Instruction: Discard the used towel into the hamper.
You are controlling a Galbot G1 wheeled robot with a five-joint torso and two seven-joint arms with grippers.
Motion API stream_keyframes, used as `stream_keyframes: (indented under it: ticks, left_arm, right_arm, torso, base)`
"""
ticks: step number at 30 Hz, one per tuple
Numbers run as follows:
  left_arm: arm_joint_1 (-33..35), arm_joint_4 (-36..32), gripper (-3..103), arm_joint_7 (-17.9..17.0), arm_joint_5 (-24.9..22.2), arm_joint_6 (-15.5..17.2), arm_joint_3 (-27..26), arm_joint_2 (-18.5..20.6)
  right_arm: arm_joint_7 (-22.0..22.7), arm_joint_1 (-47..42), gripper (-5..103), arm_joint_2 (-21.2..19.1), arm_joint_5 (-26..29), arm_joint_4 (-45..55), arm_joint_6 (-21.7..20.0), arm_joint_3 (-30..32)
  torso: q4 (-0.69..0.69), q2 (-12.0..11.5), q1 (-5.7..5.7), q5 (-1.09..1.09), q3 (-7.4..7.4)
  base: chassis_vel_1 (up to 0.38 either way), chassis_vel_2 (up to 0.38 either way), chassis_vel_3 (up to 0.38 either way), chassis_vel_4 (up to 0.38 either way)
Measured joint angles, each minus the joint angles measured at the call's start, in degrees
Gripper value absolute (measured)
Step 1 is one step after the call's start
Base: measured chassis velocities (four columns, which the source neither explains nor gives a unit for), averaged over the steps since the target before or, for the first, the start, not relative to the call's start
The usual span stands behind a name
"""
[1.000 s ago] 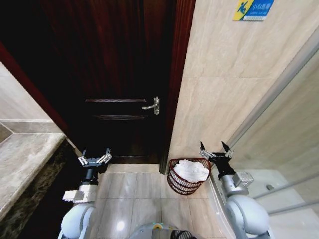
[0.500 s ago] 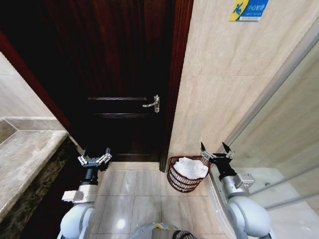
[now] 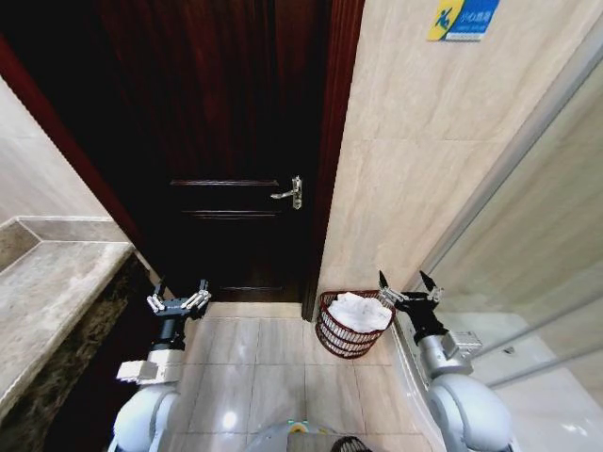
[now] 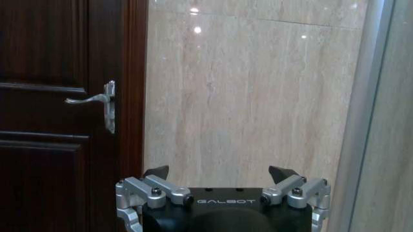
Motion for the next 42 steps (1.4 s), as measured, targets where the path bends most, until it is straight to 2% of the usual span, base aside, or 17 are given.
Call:
stream_keyframes:
  ticks: [20,28,42]
  left_arm:
    - [0.34,-0.47,100,-0.06,0.02,0.92,0.10,-0.27]
    - [0.00,-0.34,100,-0.56,0.43,-0.57,0.28,-0.34]
    - [0.25,-0.31,100,-0.50,0.61,-0.80,0.35,-0.53]
  right_arm:
    - [-0.16,-0.09,100,-0.19,-0.21,0.08,0.19,-0.38]
    - [-0.24,-0.92,100,0.10,-0.25,0.40,0.48,-0.27]
    - [-0.39,-2.10,100,0.62,-0.64,0.57,1.54,-0.07]
  torso:
    - [0.01,0.00,0.00,0.00,0.00]
    - [0.01,0.00,0.00,0.00,0.00]
    - [0.00,0.00,0.00,0.00,0.00]
  base:
    - [0.063,-0.065,-0.060,0.064]
    - [0.067,-0.057,-0.069,0.052]
    - [0.086,-0.087,-0.090,0.088]
